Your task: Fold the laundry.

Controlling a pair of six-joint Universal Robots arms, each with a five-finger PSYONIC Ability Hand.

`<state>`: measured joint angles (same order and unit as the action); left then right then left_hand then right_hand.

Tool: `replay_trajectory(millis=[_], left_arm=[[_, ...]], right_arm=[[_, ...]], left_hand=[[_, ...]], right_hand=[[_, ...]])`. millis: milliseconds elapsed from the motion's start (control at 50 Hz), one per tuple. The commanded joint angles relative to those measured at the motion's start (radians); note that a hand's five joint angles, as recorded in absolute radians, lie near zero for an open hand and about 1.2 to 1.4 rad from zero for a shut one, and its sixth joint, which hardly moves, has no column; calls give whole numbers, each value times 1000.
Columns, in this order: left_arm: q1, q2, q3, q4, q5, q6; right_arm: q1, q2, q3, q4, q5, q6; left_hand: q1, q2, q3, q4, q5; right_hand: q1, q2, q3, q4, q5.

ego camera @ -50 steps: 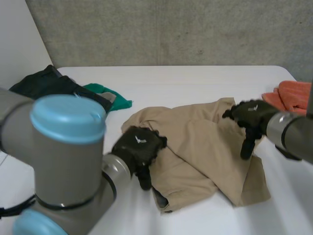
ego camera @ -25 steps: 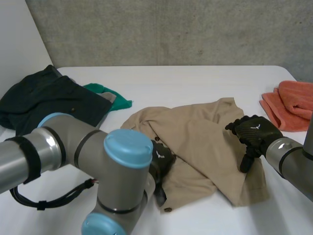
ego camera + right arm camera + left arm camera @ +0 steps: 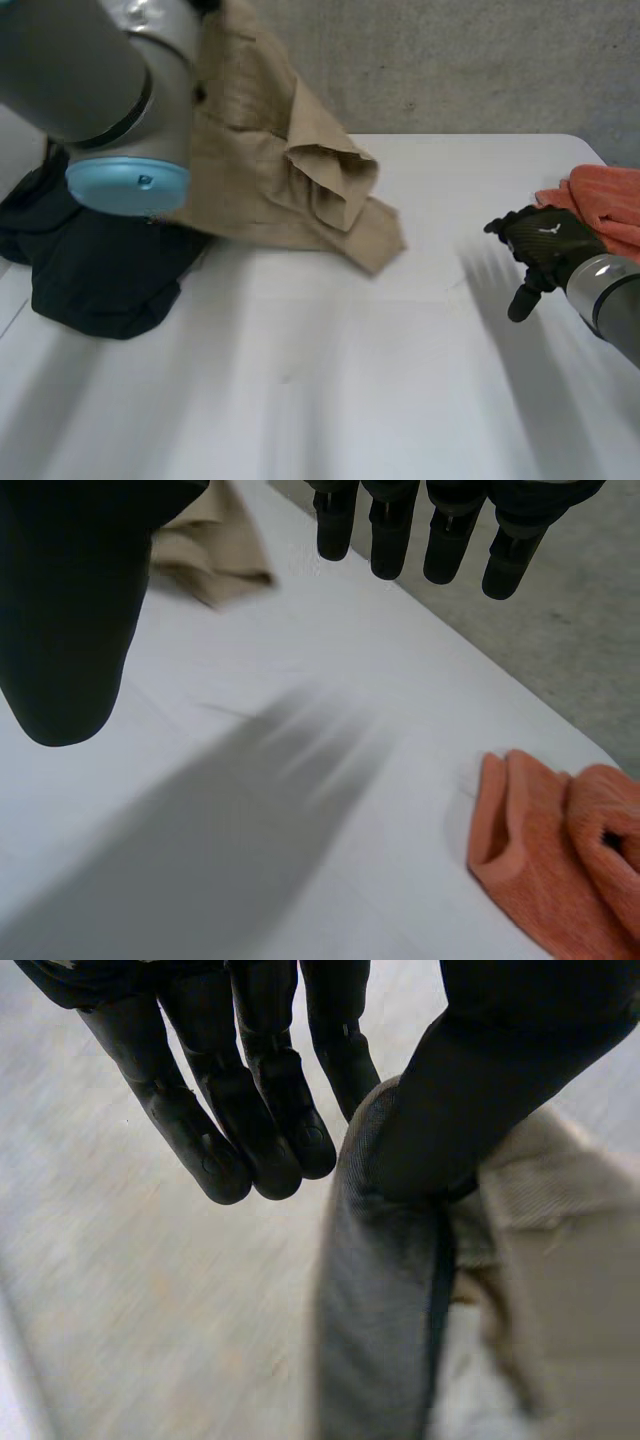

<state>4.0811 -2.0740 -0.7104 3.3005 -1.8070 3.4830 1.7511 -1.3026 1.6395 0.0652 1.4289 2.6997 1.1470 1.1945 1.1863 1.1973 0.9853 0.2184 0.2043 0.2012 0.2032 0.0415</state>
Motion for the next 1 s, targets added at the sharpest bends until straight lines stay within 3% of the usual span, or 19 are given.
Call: replay_trajectory(millis=[20,160,220,240,300,500,620,800,900,1000], left_arm=[[-178,-168,169,-51,139,-36],[-291,-385,246,-159,201,-76],[-335,-432,239,-212,271,-145],[-341,-437,235,-232,299,-174],[-340,-398,217,-255,327,-222],[-202,-103,86,-265,314,-229],[-58,12,-55,-292,363,-176],[119,-173,-77,-367,423,94],[179,-349,34,-416,428,253],[203,-480,140,-433,443,321]], right_arm=[[-65,3,-39,4,27,72],[-123,17,-66,5,53,104],[-145,26,-69,5,62,106],[-153,32,-70,5,62,106],[-159,45,-70,5,56,108],[-108,26,-61,28,53,134],[-38,-21,-50,111,51,196],[94,14,-18,167,64,420],[154,120,-33,52,148,521],[179,204,-98,-64,249,574]], left_hand=[[249,202,210,199,236],[249,202,210,199,236],[-192,-239,-231,-242,-205],[-554,-602,-593,-604,-567],[-845,-892,-884,-895,-858],[-919,-966,-958,-969,-932],[-890,-937,-929,-940,-902],[-931,-978,-970,-981,-943],[-972,-1020,-1012,-1023,-985],[-972,-1020,-1012,-1023,-985]], right_hand=[[-32,-18,-15,-17,-30],[-35,-21,-18,-20,-33],[-35,-21,-18,-20,-33],[-35,-21,-18,-20,-33],[-38,-24,-21,-23,-36],[-44,-30,-27,-29,-41],[-44,-30,-27,-29,-41],[-44,-30,-27,-29,-41],[-44,-30,-27,-29,-41],[-44,-30,-27,-29,-41]])
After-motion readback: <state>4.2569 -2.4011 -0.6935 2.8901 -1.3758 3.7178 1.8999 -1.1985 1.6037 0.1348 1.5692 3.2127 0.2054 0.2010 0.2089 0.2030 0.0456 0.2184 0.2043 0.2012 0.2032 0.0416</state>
